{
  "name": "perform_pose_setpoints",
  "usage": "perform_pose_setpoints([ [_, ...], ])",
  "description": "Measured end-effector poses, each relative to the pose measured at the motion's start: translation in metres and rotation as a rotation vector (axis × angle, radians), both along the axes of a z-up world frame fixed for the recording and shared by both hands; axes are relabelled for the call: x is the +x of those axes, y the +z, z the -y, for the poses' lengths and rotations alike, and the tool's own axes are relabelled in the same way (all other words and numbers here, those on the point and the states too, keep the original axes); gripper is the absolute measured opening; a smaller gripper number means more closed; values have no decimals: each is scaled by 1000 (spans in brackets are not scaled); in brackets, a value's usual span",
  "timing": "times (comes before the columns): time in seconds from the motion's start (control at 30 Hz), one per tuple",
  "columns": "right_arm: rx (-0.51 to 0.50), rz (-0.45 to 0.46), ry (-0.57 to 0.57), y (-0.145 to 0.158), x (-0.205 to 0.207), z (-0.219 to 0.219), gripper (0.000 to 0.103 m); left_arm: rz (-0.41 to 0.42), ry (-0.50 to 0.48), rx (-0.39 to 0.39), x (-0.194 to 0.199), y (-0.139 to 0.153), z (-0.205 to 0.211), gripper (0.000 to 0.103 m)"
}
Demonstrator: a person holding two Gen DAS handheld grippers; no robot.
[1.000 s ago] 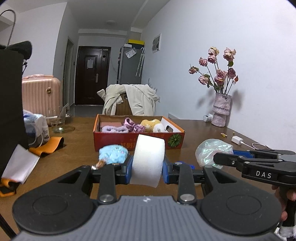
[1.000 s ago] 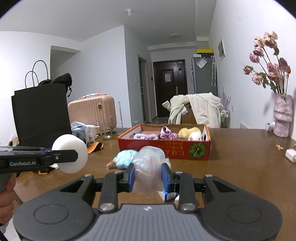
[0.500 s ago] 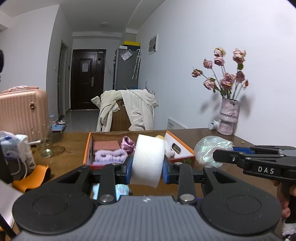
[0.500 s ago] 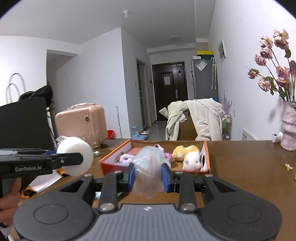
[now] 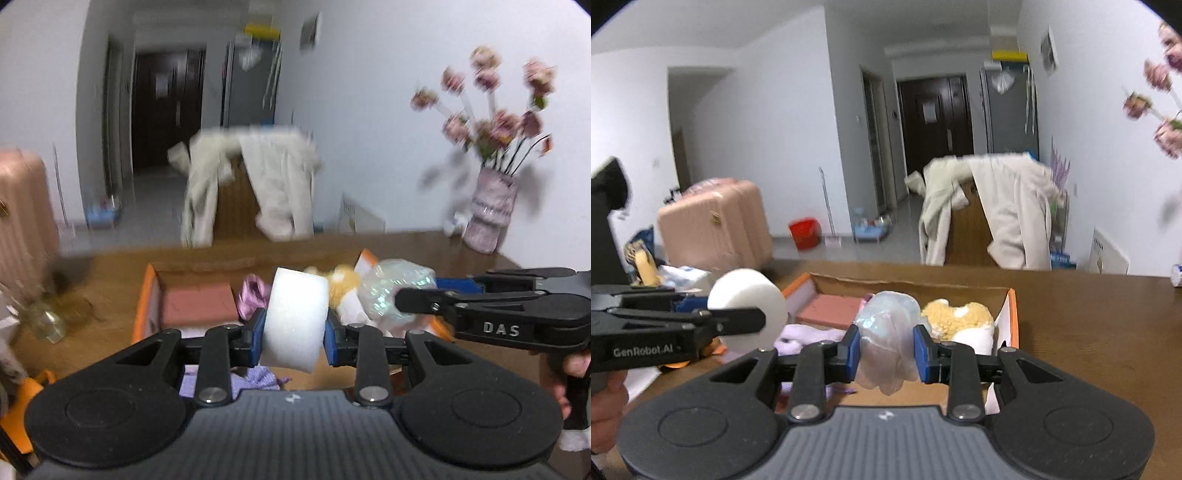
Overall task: Organize soft objects
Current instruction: 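Carry the foam roll and clear bag together over the cardboard box, then open both grippers to drop the foam roll and bag, then lift away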
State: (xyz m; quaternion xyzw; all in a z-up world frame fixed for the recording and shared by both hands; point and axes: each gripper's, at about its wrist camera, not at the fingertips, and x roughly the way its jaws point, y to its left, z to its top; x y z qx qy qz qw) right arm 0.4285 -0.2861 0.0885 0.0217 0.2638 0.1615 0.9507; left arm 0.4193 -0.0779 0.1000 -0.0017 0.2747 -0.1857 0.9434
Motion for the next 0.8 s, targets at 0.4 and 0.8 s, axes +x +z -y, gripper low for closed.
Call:
perform_pose_setpoints([
  [0.4,-68,-255,-43,-73,107,-23,39,-214,-11,69,73,-64,11,52],
  [0.8,-111,-135,-60,-21,67,-16,68,-134,31,75,43,-23,-7,56],
])
